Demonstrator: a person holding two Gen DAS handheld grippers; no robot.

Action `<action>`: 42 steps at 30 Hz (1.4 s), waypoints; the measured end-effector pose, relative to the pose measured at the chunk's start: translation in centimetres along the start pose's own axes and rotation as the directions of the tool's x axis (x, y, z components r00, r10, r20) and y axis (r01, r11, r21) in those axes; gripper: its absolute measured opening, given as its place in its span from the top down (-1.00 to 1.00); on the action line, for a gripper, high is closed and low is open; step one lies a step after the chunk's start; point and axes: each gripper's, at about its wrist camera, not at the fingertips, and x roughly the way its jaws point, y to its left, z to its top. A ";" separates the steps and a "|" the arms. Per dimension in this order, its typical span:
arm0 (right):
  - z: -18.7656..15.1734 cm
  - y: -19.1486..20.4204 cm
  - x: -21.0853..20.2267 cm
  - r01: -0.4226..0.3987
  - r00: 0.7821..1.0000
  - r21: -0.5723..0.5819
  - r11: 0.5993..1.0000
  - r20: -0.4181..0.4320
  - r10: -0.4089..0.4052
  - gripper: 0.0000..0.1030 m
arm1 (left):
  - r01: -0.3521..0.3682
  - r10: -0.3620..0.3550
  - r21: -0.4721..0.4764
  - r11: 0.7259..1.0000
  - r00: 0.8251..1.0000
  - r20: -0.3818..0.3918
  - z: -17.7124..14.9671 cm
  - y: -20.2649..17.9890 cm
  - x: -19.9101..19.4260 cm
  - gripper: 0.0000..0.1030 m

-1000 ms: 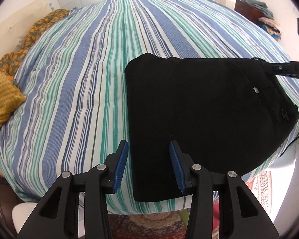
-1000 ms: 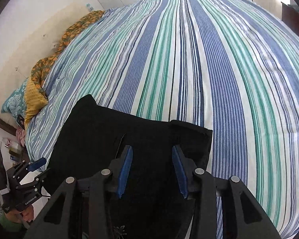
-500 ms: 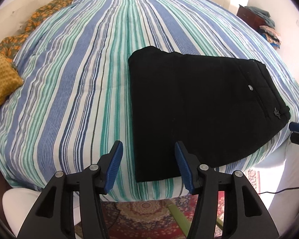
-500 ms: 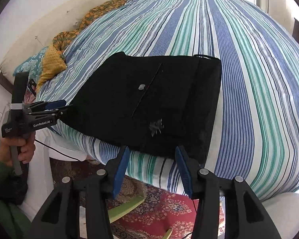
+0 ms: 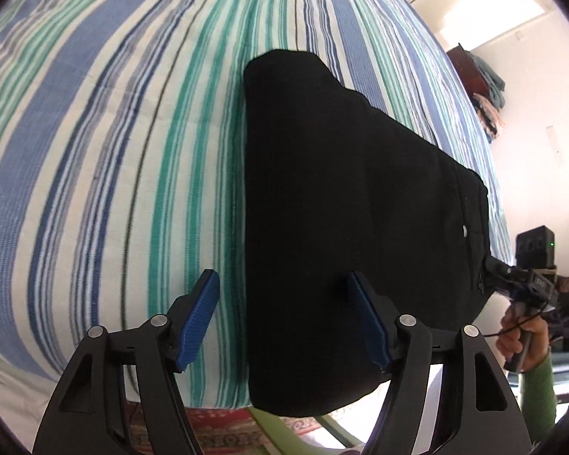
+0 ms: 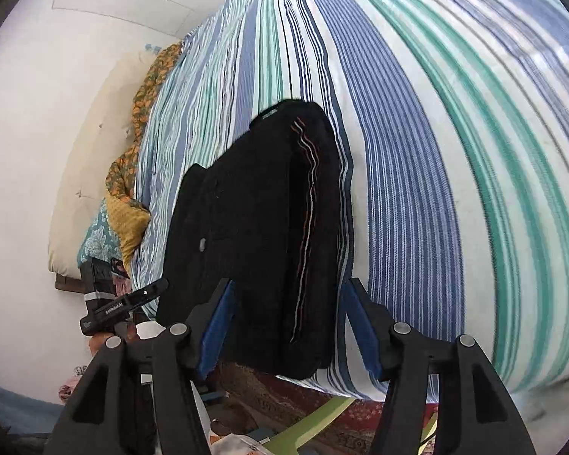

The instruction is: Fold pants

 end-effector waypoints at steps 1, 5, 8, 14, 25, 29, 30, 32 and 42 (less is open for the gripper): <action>0.3 -0.4 1.0 -0.030 0.999 0.017 0.999 -0.034 0.031 -0.17 | 0.026 -0.026 0.005 1.000 0.999 -0.031 0.1 -0.2 0.7 -0.46; 1.1 -1.0 3.4 -0.128 0.987 0.056 0.990 -0.093 0.132 -0.26 | 0.052 -0.049 0.038 0.998 0.997 -0.064 0.0 -1.6 1.7 0.27; 1.1 0.1 3.5 -0.145 0.984 -0.001 0.989 -0.102 0.145 0.21 | 0.061 -0.059 0.064 0.996 0.998 -0.026 0.1 -2.8 0.0 0.60; 1.9 4.4 1.4 -0.256 0.966 -0.062 0.965 -0.033 0.255 0.39 | 0.064 -0.079 0.121 0.991 0.989 0.125 2.2 -5.2 -5.4 0.61; 10.3 9.1 4.3 -0.163 0.985 -0.200 0.966 0.021 0.171 0.32 | -0.170 0.152 0.058 0.984 0.960 0.235 6.6 -1.4 -1.5 0.21; 10.2 4.6 9.3 0.107 0.993 -0.086 0.991 -0.036 -0.110 0.01 | -0.224 0.214 0.007 0.975 0.942 0.258 3.9 0.8 -1.3 0.03; 9.9 3.8 9.0 0.089 0.995 -0.053 0.995 -0.034 -0.091 -0.04 | -0.224 0.216 -0.004 0.975 0.935 0.280 2.9 0.9 -2.6 -0.03; 8.8 3.4 6.4 0.044 0.999 -0.026 0.999 0.033 -0.043 -0.14 | -0.272 0.254 0.007 0.962 0.907 0.335 0.9 0.8 -5.4 -0.47; -1.9 11.6 -3.7 0.497 0.861 -0.373 0.783 0.325 -0.391 -0.99 | -0.710 0.570 0.042 0.703 0.597 0.564 -7.8 -6.0 -8.6 -0.95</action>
